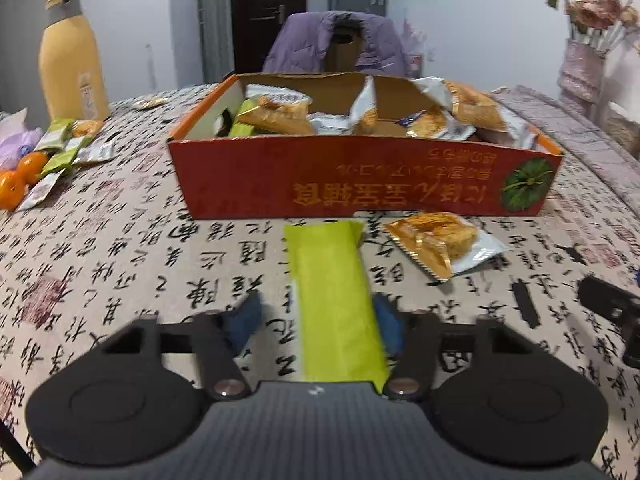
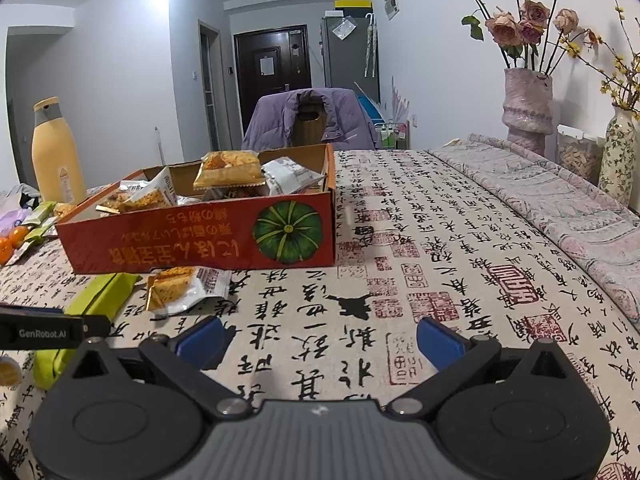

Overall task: Organize snacks
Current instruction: 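Grasp a lime-green bar with the left tool while the right tool grasps a biscuit packet, then carry the lime-green bar and biscuit packet over the orange box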

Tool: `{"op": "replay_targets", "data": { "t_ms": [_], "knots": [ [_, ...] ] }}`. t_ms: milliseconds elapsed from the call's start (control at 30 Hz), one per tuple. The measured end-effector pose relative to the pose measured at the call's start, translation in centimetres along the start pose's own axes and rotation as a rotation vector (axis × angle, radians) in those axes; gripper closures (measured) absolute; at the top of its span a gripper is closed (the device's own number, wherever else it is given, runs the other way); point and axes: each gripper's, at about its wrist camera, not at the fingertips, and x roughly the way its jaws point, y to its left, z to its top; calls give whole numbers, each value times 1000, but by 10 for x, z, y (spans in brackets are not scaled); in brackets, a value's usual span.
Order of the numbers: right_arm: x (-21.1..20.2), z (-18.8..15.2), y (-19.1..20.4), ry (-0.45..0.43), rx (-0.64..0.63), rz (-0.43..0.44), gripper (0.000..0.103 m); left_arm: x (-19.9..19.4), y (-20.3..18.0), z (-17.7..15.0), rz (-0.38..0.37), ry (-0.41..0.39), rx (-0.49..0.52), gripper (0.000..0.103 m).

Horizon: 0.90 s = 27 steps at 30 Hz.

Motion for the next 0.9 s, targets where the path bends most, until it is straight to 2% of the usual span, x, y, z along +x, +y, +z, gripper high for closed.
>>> {"op": "replay_targets", "data": {
  "t_ms": [33, 300, 467, 700, 900],
  "knots": [
    [0, 0, 1, 1, 0, 1, 0, -1, -1, 0, -9, -4, 12, 65],
    [1, 3, 8, -5, -2, 76, 0, -5, 1, -3, -41, -25, 25, 67],
    [4, 14, 29, -10, -71, 111, 0, -19, 8, 1, -48, -83, 20, 67],
    [29, 32, 67, 20, -161, 129, 0, -32, 25, 12, -49, -143, -8, 67],
    [62, 44, 91, 85, -172, 133, 0, -36, 39, 17, -53, -162, -26, 67]
  ]
}}
